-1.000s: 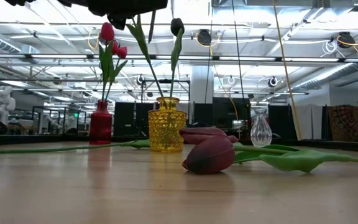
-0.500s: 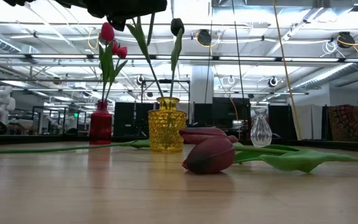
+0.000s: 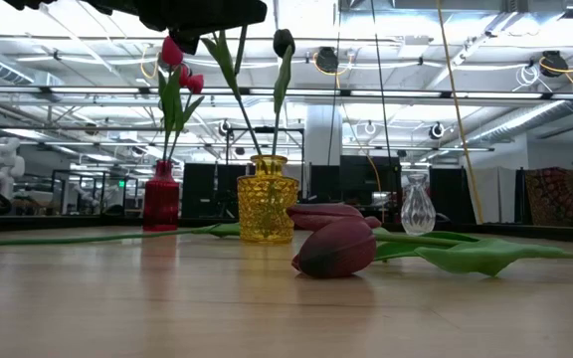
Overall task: Sort flowers into vase by color
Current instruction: Put the black flower into the yellow vase, then put the top left dark red flower into the transparent vase
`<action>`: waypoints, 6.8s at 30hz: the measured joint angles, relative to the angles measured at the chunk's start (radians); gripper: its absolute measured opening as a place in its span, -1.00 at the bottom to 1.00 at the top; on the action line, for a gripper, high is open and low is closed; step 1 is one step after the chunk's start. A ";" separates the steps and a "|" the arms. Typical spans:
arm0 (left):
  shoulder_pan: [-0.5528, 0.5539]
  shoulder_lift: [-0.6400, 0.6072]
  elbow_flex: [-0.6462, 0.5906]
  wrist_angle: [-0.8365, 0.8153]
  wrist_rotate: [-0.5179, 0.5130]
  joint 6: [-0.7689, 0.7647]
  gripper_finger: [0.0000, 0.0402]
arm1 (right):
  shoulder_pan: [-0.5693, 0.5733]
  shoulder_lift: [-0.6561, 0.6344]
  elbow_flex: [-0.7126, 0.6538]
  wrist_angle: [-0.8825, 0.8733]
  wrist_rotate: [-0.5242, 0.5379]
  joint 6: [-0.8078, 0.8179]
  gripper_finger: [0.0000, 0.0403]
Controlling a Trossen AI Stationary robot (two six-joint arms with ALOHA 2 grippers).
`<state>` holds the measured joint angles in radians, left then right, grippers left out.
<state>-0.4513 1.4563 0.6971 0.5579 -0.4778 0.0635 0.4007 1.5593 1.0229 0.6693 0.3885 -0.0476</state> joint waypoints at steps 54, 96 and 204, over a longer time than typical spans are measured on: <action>-0.045 -0.140 0.000 -0.671 -0.160 -0.450 -0.13 | -0.257 -0.058 -0.177 0.062 -0.024 -0.039 -1.00; -0.046 -0.040 0.000 -0.674 -0.159 -0.469 -0.13 | -0.283 -0.023 -0.176 0.072 -0.055 -0.027 -1.00; 0.173 0.183 -0.151 -0.592 -0.073 -0.653 -0.96 | -0.229 -0.308 -0.176 -0.929 -0.154 0.269 0.52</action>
<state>-0.2779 1.6398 0.5457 -0.0345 -0.5506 -0.5895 0.1722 1.2514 0.8468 -0.2600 0.2347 0.2214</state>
